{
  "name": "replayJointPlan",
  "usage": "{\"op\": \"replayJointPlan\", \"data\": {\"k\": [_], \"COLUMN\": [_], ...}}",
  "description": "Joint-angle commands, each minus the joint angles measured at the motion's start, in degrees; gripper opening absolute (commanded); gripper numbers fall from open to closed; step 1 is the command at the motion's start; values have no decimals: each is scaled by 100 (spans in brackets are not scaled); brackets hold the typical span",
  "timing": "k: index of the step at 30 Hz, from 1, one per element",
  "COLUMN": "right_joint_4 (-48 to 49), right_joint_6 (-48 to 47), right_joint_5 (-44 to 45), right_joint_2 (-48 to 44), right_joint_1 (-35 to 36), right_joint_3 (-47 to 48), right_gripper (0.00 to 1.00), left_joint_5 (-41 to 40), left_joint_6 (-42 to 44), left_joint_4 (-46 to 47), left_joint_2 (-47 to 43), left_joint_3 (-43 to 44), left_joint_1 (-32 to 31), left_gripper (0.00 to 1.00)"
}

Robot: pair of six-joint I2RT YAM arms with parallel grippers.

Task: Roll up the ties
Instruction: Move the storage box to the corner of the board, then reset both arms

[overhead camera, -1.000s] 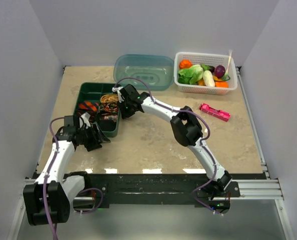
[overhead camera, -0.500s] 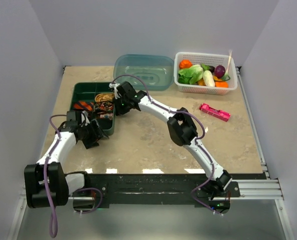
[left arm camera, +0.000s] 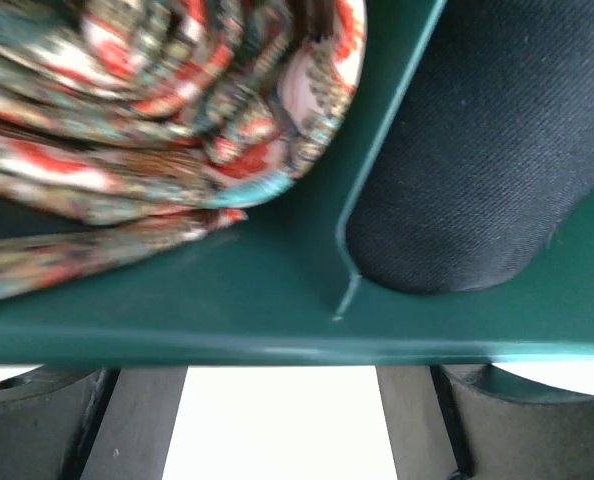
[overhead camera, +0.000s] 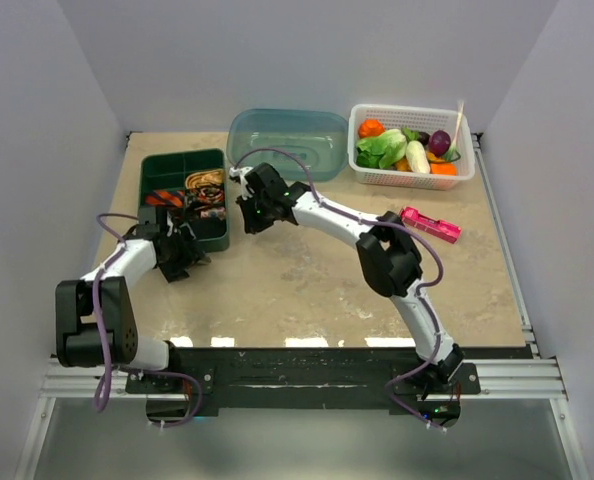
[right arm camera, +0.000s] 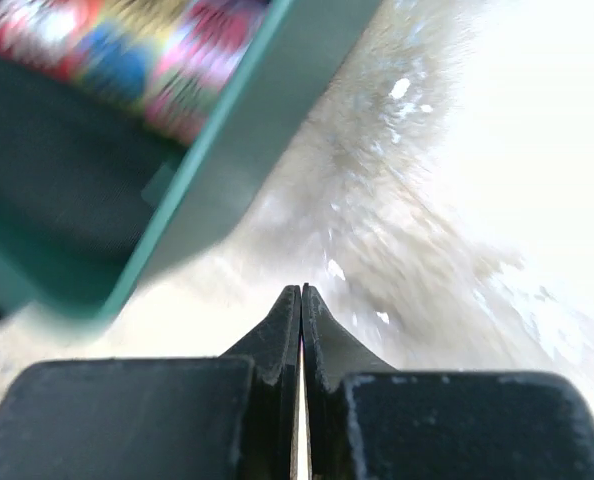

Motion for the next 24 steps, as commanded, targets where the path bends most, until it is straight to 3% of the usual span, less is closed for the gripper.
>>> {"op": "replayJointPlan", "data": {"k": [1, 9, 13, 18, 19, 20, 21, 22, 24], "right_joint_4": [246, 308, 413, 598, 711, 782, 835, 940, 1011], "right_joint_6": [-266, -363, -372, -354, -354, -354, -354, -354, -354], "right_joint_5": [315, 289, 148, 174, 226, 270, 314, 350, 499], "right_joint_2": [-959, -1522, -1786, -2408, -2524, -2638, -2891, -3016, -3366], "right_joint_1": [-170, -240, -240, -240, -240, -240, -249, -240, -240], "right_joint_3": [-624, -1382, -1680, -1935, -2058, -2120, -2190, -2295, -2366], "right_gripper": [0, 0, 3, 21, 32, 39, 46, 61, 73], "left_joint_5": [-599, -459, -46, 331, 419, 603, 692, 701, 797], "left_joint_6": [-41, 187, 284, 328, 320, 311, 311, 276, 258], "left_joint_4": [746, 834, 938, 1281, 1482, 1614, 1868, 1932, 2107], "left_joint_2": [485, 1786, 1850, 895, 683, 454, 34, -187, -757], "left_joint_3": [735, 1850, 2134, 1872, 1783, 1573, 1484, 1405, 1290], "left_joint_1": [48, 522, 646, 567, 566, 566, 566, 558, 558], "left_gripper": [75, 77, 79, 90, 91, 100, 100, 100, 100]}}
